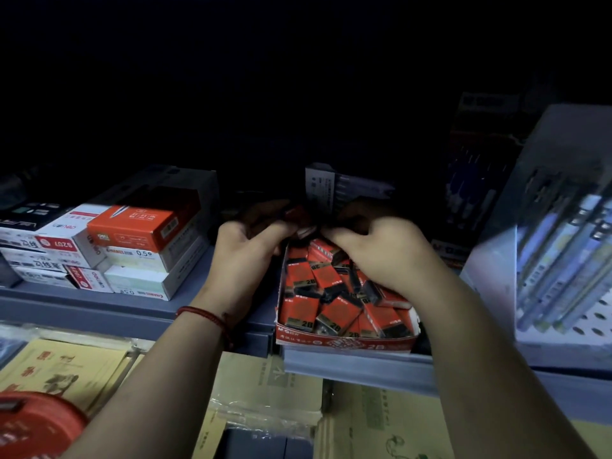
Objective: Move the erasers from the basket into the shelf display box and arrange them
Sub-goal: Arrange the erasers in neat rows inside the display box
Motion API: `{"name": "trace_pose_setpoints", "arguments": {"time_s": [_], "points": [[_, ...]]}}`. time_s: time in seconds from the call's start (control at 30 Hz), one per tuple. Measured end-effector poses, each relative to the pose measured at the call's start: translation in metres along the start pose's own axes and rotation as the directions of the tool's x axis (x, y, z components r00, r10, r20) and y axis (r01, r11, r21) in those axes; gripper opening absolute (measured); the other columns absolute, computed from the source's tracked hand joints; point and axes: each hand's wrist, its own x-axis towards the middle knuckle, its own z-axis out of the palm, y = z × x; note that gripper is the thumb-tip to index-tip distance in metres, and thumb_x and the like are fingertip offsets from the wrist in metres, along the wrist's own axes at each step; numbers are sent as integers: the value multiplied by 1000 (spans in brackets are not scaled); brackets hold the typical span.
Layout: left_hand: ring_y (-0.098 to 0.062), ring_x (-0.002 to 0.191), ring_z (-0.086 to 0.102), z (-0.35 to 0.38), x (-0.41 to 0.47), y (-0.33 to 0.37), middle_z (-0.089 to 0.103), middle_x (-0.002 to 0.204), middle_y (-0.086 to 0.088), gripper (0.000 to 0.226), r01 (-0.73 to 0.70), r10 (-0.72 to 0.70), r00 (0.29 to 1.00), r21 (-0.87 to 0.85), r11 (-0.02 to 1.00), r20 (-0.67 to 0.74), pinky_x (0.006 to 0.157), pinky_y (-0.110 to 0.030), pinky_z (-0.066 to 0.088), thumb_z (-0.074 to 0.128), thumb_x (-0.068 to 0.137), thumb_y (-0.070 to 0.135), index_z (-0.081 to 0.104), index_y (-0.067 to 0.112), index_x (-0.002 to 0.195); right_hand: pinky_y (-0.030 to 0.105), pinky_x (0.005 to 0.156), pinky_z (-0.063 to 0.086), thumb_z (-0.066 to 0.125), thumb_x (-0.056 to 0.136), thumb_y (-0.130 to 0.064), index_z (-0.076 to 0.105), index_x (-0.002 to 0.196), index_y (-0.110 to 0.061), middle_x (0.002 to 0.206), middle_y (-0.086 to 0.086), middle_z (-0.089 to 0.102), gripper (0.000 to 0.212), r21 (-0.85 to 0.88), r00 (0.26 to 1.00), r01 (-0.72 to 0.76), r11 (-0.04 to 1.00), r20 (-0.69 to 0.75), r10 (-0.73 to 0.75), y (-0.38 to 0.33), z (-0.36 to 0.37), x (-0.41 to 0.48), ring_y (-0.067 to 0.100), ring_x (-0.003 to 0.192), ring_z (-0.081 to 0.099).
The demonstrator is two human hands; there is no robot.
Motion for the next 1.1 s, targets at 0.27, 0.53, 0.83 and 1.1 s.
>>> {"name": "trace_pose_setpoints", "arguments": {"time_s": [0.27,0.53,0.83,1.1], "points": [[-29,90,75,0,-3,-1,78,94,-11,26,45,-45,998,4,999,36,78,-33,62,72,86,2,71,5,111,35,89,56,65,92,-37,74,95,-33,93,-10,73,9,359,995,26,933,-103,12,2,-2,1,11,89,68],[-30,87,76,3,-6,0,78,94,-6,31,10,-27,997,220,975,73,76,-43,63,81,82,18,72,19,112,31,77,59,69,91,-30,69,97,-40,87,-10,71,11,324,999,18,946,-40,-5,4,-4,-4,11,85,69],[-15,91,76,4,-5,4,77,104,5,54,28,-119,968,378,926,220,82,-41,62,87,66,38,71,23,115,1,56,41,64,92,-21,61,76,-41,81,-24,57,26,236,994,-20,971,-100,45,22,-25,-3,-6,75,52],[-7,93,74,6,-3,-2,77,104,9,44,-12,-79,980,450,893,183,88,-39,60,87,74,32,72,23,115,16,63,44,62,91,-28,61,98,-41,83,-18,60,15,-23,1000,-24,999,-17,24,27,-23,-2,-3,75,53]]}}
